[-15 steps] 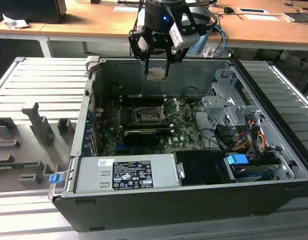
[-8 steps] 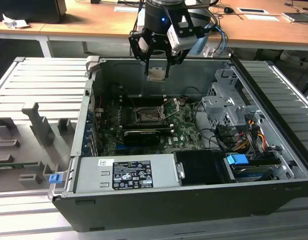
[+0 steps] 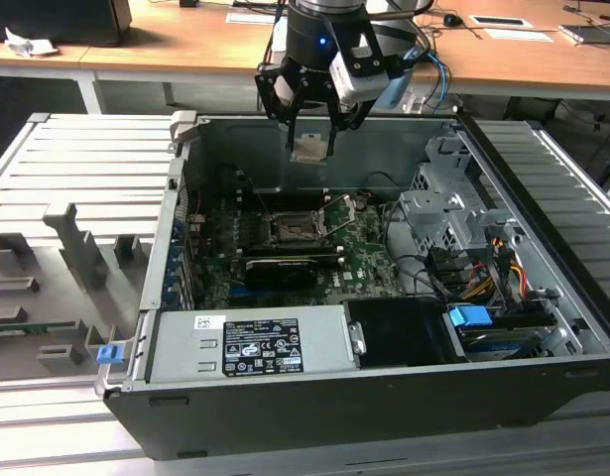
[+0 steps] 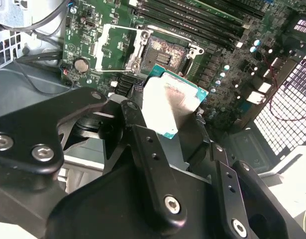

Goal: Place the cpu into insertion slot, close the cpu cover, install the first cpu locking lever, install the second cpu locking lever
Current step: 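Place the cpu into insertion slot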

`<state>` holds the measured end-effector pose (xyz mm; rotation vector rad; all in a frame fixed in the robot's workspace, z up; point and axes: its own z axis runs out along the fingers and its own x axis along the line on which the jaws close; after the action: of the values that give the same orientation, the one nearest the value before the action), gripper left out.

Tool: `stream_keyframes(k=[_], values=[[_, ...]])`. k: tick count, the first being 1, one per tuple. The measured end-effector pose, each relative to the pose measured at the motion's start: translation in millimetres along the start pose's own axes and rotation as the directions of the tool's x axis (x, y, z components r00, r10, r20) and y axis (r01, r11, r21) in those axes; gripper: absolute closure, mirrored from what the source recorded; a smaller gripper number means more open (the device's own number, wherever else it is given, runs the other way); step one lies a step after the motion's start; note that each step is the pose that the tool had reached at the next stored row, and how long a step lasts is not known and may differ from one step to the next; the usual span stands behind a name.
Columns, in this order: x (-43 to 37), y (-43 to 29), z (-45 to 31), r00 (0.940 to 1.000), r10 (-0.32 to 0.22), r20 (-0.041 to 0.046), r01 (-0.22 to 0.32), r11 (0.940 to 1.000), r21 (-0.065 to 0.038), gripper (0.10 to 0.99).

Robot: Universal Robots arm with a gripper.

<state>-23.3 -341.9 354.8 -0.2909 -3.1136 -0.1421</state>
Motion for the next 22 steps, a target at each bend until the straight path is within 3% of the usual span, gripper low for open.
stream_keyframes(k=[22], values=[[-0.1,-0.4,4.1,1.0,0.002,0.0002,-0.002,1.0,0.0,0.557]])
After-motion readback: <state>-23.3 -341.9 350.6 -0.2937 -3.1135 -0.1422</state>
